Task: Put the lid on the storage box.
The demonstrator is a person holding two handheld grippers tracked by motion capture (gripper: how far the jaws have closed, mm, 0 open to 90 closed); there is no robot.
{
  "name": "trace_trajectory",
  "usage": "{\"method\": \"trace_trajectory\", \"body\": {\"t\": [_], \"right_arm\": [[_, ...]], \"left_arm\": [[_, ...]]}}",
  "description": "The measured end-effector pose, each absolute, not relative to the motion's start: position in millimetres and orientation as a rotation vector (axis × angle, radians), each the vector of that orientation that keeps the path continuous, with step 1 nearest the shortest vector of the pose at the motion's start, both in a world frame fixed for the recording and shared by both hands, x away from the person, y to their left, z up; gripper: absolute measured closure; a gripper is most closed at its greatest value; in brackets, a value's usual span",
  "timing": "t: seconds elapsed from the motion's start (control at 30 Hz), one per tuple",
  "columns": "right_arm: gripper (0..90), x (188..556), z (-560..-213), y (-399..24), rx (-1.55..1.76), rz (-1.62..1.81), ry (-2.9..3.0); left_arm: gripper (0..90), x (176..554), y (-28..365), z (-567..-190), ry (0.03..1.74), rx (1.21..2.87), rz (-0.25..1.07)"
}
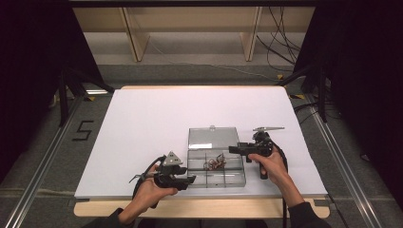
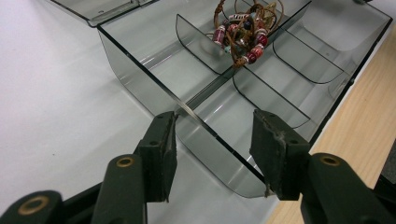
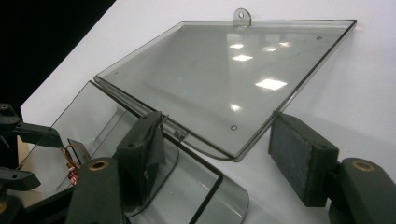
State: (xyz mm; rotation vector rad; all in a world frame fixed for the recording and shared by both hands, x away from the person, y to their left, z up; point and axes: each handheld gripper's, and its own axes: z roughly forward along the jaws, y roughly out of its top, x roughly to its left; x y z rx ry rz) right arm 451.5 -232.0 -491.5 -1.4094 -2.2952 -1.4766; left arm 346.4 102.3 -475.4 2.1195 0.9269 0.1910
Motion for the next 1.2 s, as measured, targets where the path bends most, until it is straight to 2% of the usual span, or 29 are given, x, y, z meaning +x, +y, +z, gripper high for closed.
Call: {"method": "trace_trajectory", "body": {"t": [0.7, 1.2], "right_arm": [[46.4, 454.0, -483.3, -233.6, -1.44, -1.56, -2.255], [61.2, 457.0, -477.3, -235.6, -1.448, -1.639, -2.234]], "left_arm": [[51.2, 346.5, 100.3, -474.0, 0.939, 2.13, 0.205], [51.3, 346.6, 100.2, -473.7, 0.934, 2.137, 0.212]]}}
